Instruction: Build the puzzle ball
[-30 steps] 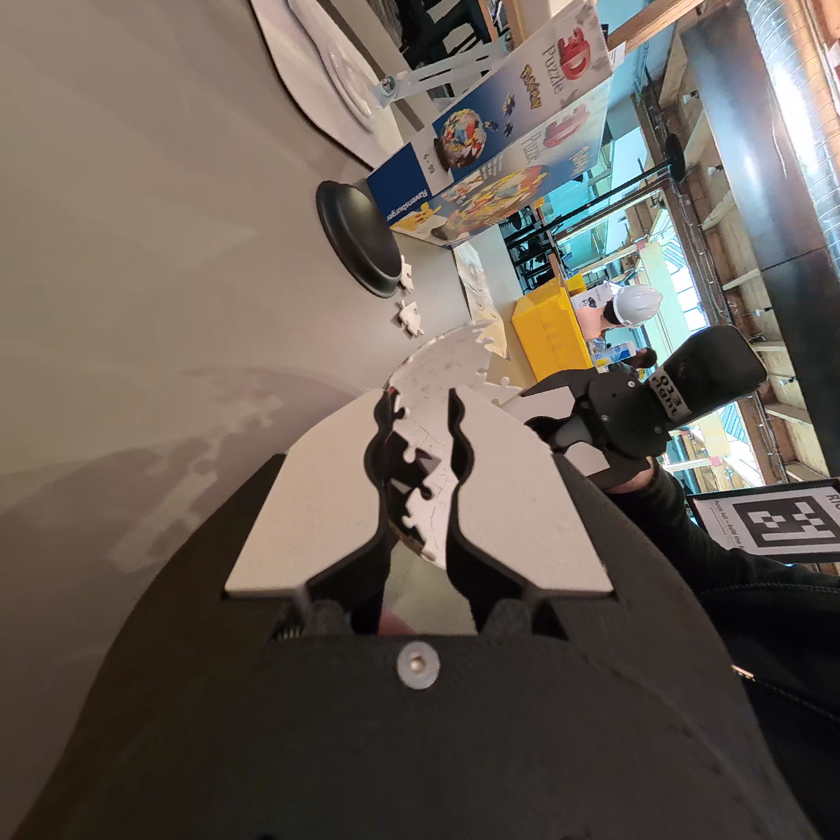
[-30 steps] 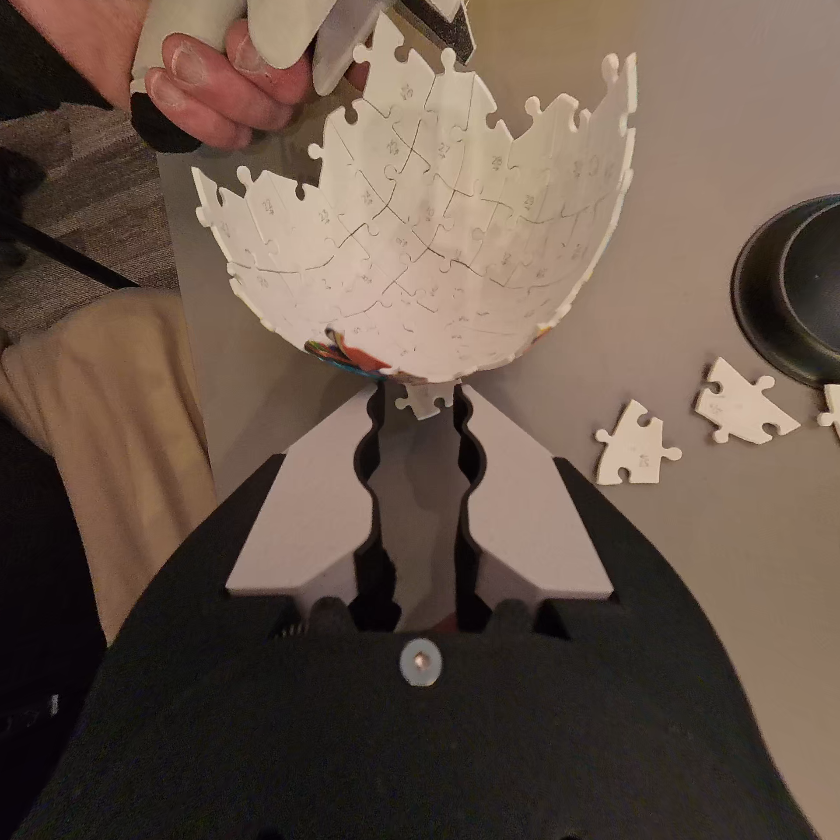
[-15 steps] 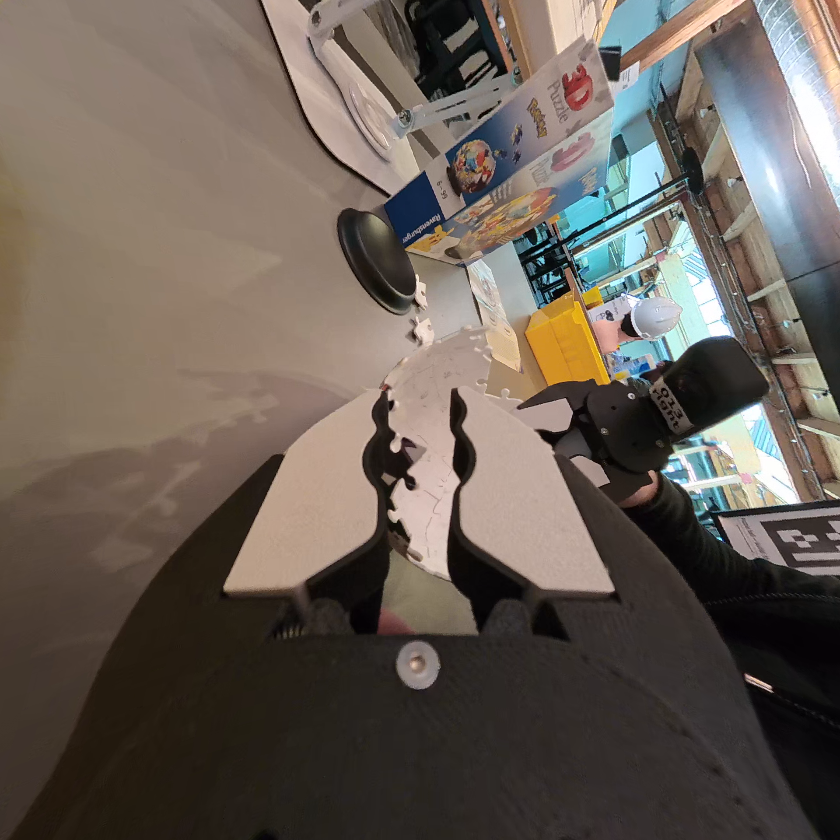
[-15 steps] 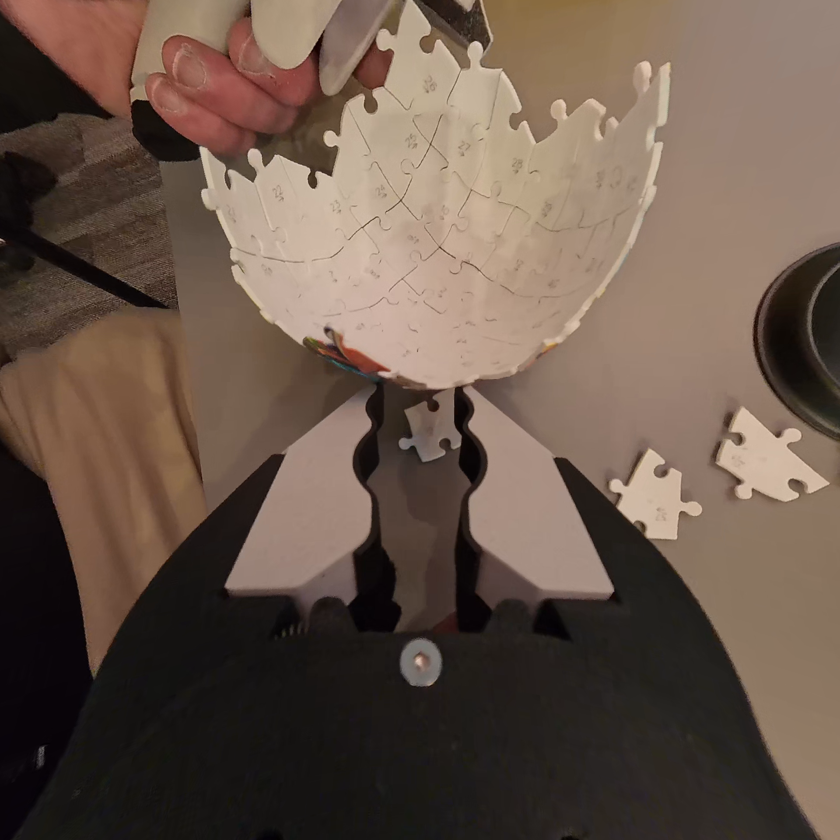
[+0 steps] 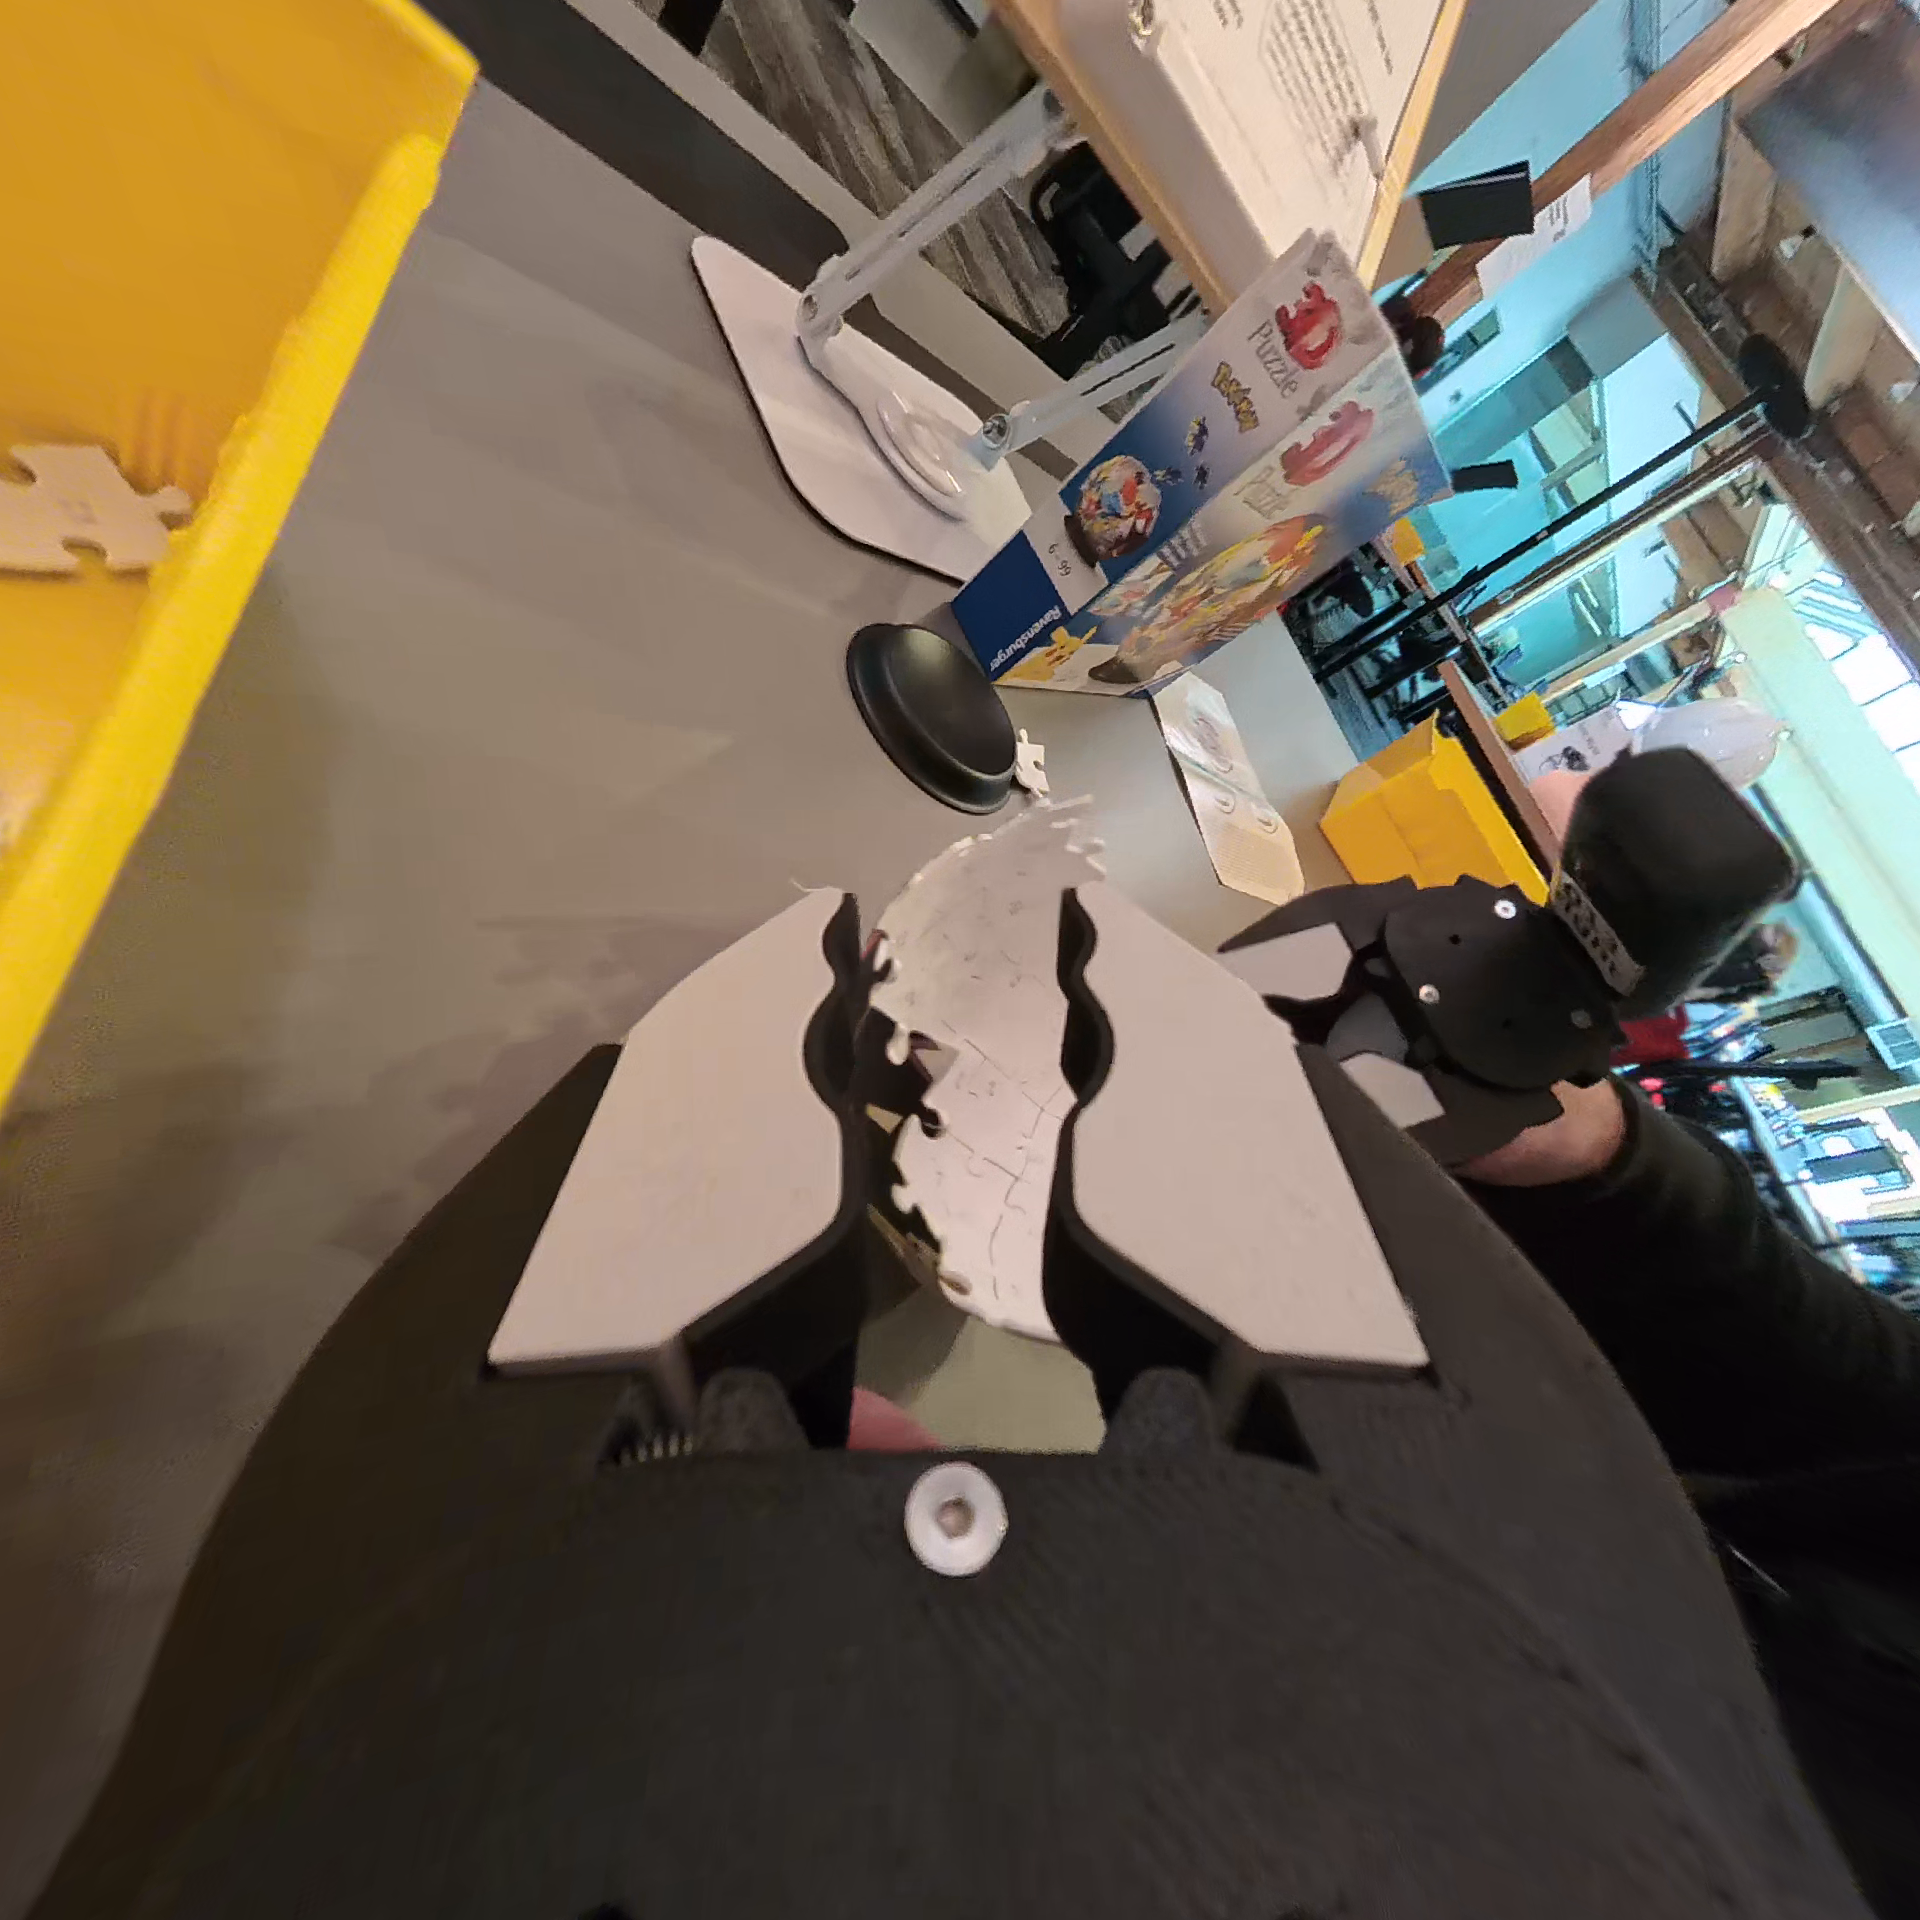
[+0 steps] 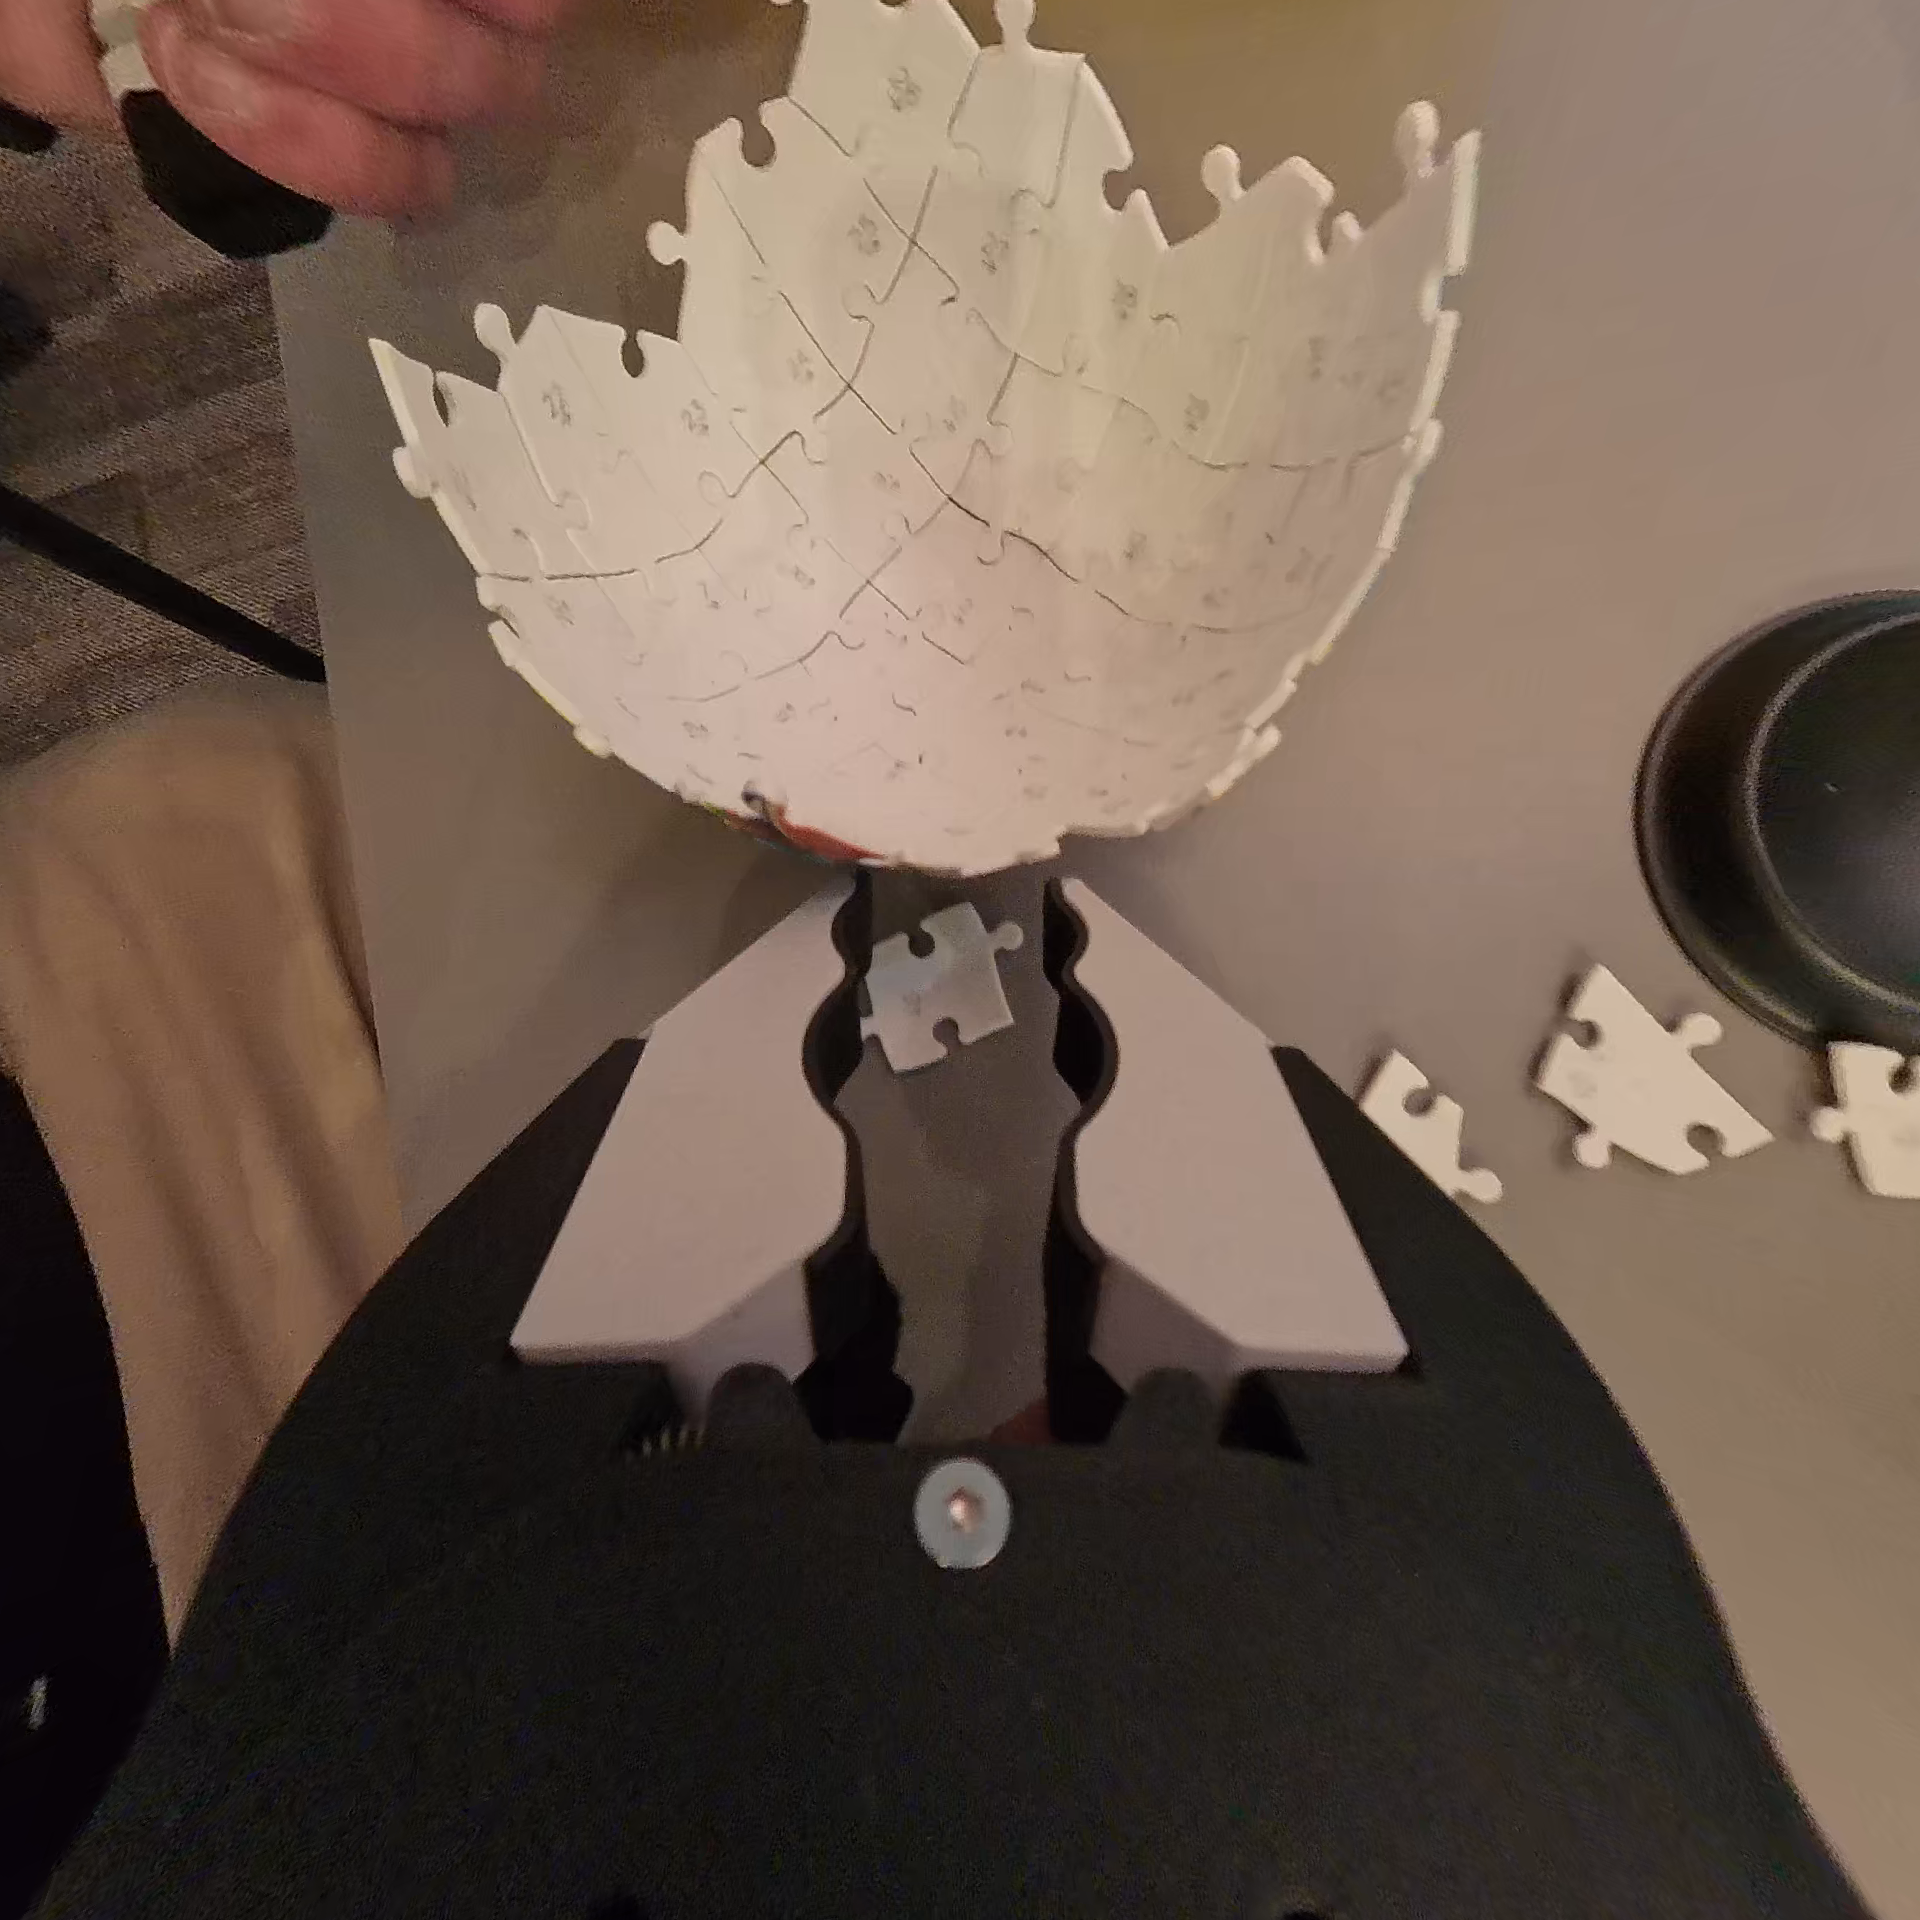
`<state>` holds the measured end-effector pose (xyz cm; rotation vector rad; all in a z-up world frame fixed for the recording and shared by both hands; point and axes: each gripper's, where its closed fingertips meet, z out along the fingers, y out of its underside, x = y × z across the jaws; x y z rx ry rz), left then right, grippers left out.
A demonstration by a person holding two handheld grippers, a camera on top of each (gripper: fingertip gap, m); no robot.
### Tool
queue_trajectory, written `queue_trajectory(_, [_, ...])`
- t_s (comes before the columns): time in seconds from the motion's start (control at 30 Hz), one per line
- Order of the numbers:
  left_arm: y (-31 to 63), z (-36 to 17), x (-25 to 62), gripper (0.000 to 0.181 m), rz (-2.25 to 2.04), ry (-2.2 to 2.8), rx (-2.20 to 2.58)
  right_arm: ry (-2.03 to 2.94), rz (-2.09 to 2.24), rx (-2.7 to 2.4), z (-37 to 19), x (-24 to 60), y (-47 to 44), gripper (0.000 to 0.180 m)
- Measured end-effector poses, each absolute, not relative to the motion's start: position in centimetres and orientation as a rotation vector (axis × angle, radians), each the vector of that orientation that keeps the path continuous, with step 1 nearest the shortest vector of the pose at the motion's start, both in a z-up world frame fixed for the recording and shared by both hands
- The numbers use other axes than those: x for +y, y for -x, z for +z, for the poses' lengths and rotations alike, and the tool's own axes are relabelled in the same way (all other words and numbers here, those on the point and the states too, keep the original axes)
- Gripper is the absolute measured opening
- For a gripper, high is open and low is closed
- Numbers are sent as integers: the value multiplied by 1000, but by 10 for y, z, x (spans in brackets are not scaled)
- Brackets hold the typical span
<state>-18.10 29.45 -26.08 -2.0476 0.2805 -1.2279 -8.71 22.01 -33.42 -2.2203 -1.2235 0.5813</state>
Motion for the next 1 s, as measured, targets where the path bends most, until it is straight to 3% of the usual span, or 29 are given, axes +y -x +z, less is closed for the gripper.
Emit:
queue_trajectory(0.03, [181, -258, 291, 36, -1207, 2045, 300, 2223, 573, -1222, -332, 220, 83, 31])
queue_trajectory(0.53, [164, -258, 232, 35, -895, 2079, 571, 2115, 564, -1248, -306, 205, 59, 35])
queue_trajectory(1.0, [138, -260, 212, 35, -796, 2048, 759, 1867, 389, -1398, -291, 203, 91, 54])
